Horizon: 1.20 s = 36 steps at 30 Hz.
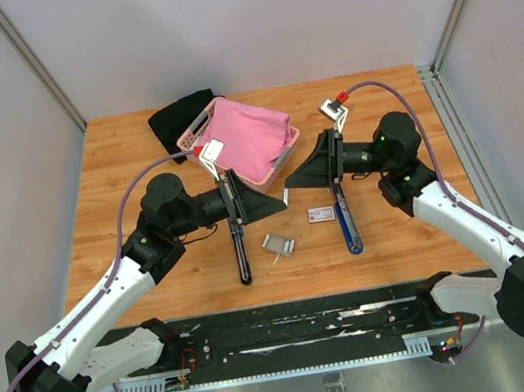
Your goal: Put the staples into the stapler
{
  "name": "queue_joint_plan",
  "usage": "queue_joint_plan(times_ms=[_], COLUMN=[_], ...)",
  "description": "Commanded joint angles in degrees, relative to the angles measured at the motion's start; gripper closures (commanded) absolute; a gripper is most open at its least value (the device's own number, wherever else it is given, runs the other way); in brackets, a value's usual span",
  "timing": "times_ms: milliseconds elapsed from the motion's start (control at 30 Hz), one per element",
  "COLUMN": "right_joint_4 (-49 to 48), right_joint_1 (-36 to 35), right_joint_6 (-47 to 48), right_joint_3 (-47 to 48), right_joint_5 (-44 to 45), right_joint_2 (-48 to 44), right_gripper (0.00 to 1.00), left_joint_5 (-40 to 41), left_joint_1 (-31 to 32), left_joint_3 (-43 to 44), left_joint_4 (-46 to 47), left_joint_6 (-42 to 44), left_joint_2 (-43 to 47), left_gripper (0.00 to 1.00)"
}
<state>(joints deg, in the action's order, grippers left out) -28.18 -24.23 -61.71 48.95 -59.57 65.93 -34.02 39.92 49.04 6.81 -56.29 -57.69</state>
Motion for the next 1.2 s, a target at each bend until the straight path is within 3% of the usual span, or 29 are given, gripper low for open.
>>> queue_joint_plan(times_ms=[0,433,1167], right_joint_4=[-7.6,-28.1,-22.5], right_joint_1=[-1.5,-2.6,-2.8], right_joint_6=[-4.3,-17.8,-14.3], right_joint_3=[0.4,-2.5,-3.2], right_joint_5=[-3.8,-4.5,-3.9], right_joint_2=[0.9,4.5,3.2], right_gripper=[0.40,0.58,0.69], left_joint_5=[-2.3,-1.4,0.8], left_joint_1=[-0.2,-0.2,-0.3], left_joint_3=[-0.4,0.4,0.0], left_joint_4=[3.5,3.6,4.9], left_joint_6=[-1.1,-1.5,-2.8], left_joint_2=[-0.1,-0.9,0.2], left_gripper=[0.80,0.82,0.82])
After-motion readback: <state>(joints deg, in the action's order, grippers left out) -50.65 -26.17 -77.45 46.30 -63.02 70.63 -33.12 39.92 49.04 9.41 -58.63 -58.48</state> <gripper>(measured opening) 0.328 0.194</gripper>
